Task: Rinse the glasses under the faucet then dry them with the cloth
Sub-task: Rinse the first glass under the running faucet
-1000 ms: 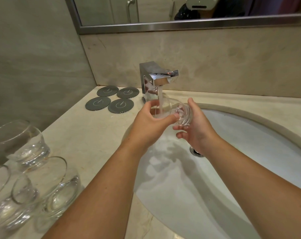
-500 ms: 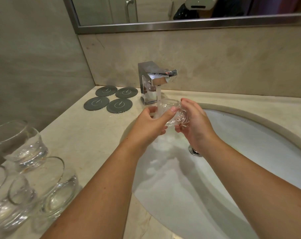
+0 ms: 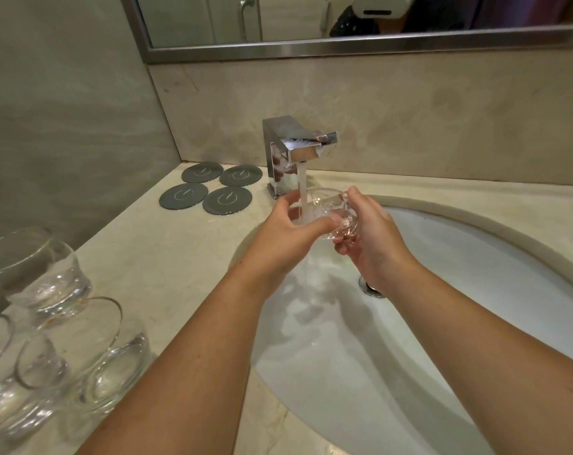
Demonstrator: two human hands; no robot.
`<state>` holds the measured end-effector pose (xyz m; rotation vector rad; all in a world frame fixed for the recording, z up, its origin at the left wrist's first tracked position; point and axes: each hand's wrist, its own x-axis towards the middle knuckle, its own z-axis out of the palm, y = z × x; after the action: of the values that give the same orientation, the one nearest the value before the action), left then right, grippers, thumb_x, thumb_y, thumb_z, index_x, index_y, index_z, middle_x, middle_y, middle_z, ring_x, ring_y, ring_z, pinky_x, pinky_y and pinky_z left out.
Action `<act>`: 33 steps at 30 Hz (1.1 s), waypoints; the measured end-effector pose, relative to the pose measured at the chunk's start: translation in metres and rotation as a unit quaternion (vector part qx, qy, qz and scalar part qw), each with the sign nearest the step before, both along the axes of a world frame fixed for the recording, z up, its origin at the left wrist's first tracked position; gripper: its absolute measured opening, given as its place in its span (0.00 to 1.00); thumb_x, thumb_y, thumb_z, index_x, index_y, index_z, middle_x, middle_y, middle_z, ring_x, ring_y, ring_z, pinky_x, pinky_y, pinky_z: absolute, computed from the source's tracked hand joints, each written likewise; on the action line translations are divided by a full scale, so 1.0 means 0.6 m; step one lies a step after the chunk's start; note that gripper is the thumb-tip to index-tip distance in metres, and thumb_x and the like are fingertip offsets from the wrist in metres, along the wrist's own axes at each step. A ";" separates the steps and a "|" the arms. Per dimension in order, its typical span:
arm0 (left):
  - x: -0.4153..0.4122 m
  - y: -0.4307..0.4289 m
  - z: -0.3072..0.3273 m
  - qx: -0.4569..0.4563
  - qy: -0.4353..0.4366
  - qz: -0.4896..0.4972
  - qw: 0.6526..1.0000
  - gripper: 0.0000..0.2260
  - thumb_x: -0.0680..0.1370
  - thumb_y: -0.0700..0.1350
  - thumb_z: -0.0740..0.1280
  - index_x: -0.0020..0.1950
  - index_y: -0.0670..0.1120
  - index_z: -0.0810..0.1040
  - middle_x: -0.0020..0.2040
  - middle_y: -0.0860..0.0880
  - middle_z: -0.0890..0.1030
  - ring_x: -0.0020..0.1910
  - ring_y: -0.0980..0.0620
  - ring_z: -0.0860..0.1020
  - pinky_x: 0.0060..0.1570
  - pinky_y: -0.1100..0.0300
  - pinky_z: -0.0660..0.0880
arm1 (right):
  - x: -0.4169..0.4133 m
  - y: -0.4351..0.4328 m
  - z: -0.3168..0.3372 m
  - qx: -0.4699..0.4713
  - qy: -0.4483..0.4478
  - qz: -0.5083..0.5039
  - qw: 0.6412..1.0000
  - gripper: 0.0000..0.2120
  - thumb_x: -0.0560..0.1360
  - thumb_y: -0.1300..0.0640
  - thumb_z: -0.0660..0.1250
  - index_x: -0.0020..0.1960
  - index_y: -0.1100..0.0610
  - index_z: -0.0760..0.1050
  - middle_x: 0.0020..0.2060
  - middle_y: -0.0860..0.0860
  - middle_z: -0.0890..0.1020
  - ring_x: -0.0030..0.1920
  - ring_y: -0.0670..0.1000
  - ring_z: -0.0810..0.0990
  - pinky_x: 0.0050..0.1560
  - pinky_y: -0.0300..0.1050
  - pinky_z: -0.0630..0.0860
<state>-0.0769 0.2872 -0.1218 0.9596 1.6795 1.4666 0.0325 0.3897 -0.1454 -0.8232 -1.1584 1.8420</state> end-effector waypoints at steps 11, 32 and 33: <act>-0.006 -0.004 0.000 0.012 -0.036 0.027 0.999 0.31 0.72 0.53 0.83 0.71 0.50 0.76 0.64 0.49 0.84 0.58 0.54 0.86 0.52 0.58 0.83 | 0.001 -0.002 -0.001 0.018 -0.025 0.025 0.999 0.20 0.83 0.40 0.66 0.65 0.53 0.80 0.48 0.52 0.85 0.36 0.52 0.79 0.30 0.45 0.71; -0.009 0.002 -0.003 -0.001 -0.046 0.044 0.998 0.36 0.70 0.62 0.80 0.74 0.51 0.74 0.65 0.48 0.83 0.49 0.51 0.87 0.63 0.50 0.82 | -0.001 -0.012 0.004 -0.007 -0.010 0.059 0.998 0.20 0.83 0.44 0.68 0.67 0.57 0.78 0.54 0.57 0.81 0.36 0.53 0.80 0.31 0.45 0.74; -0.009 0.001 -0.002 0.008 -0.039 0.039 0.998 0.35 0.70 0.58 0.80 0.73 0.52 0.73 0.65 0.47 0.83 0.51 0.51 0.86 0.63 0.50 0.82 | -0.001 -0.012 0.003 -0.022 -0.015 0.069 0.997 0.22 0.83 0.41 0.67 0.68 0.57 0.79 0.53 0.57 0.81 0.35 0.53 0.81 0.30 0.45 0.74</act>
<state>-0.0825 0.2879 -0.1230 0.8441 1.6677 1.5510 0.0316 0.3825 -0.1434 -0.8165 -1.2241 1.9803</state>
